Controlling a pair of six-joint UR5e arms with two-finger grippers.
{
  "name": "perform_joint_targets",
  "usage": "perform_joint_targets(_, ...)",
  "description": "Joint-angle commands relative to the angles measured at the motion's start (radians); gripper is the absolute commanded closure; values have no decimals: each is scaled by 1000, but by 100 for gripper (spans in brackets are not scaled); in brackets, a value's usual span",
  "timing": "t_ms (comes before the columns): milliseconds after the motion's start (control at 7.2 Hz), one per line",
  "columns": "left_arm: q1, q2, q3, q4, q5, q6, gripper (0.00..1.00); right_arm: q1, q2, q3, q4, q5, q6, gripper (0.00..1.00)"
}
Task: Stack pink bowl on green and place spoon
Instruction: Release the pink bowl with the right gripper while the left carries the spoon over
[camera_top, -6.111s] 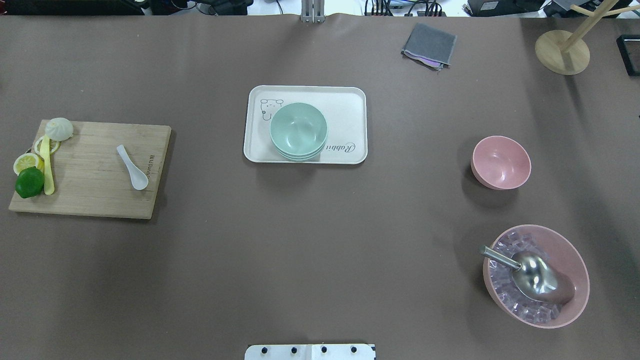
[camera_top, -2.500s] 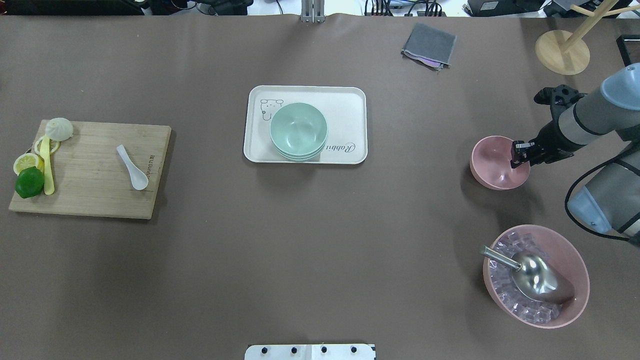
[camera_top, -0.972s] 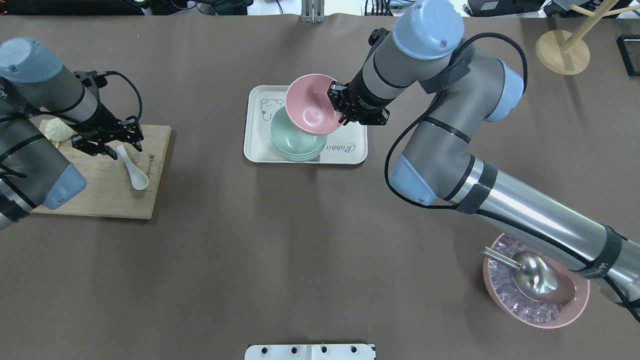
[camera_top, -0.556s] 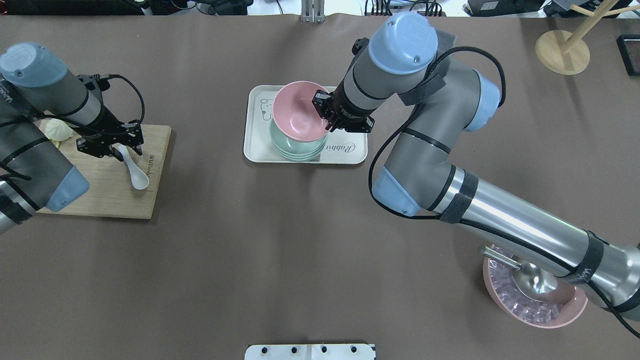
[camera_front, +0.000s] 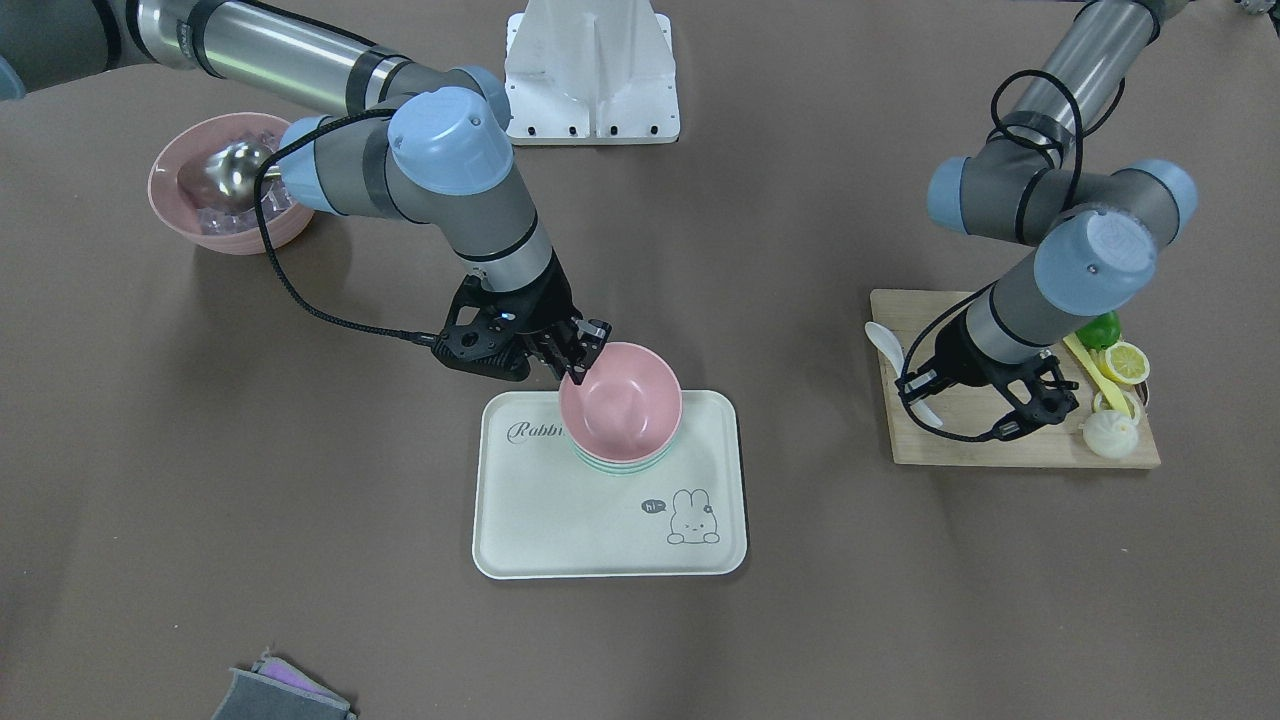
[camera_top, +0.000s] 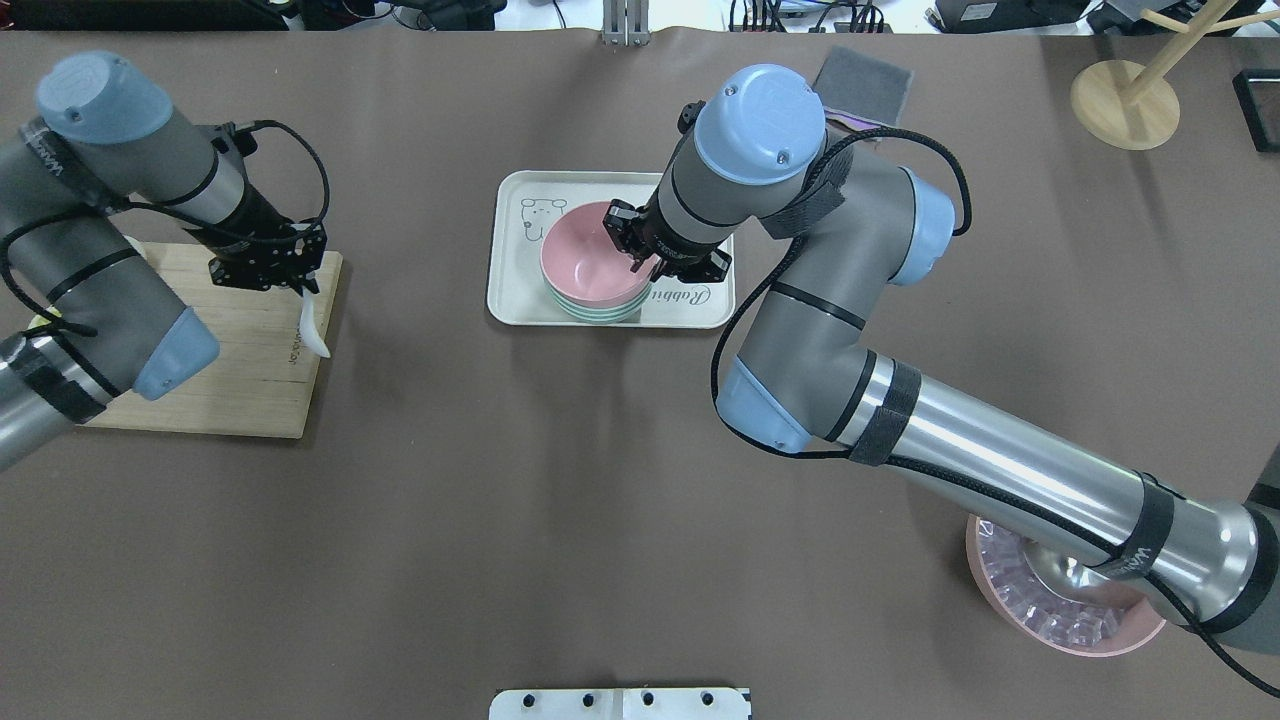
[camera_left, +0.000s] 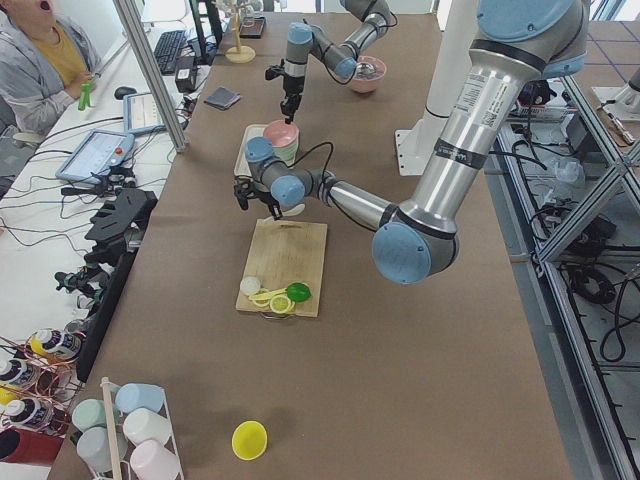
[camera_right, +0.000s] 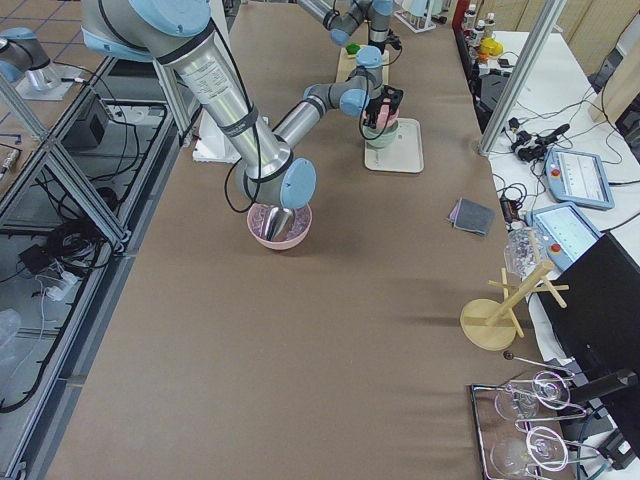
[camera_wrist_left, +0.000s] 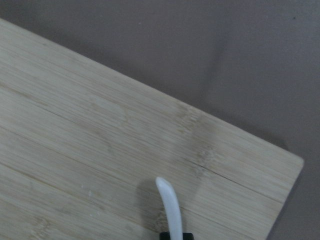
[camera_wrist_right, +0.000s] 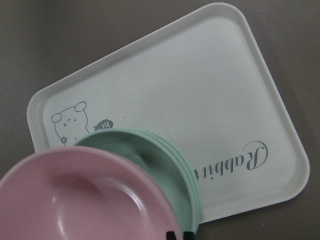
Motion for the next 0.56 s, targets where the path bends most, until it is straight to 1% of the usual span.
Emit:
perform_joint_targets(0,6,-138,5,15,-30,-141,100,67,-40,29,23,90,-4,0)
perform_joint_targets(139,8,-204,14,30,-30,-179,100,130,-131,106,21,177,-45,0)
perform_joint_targets(278,9,-300,75,27,-29,-248,100,187,-240,188,21,255,-144,0)
perform_joint_targets(417,35,-397,159,12,-23,-300,100,233,-314,233,21,300,-207,0)
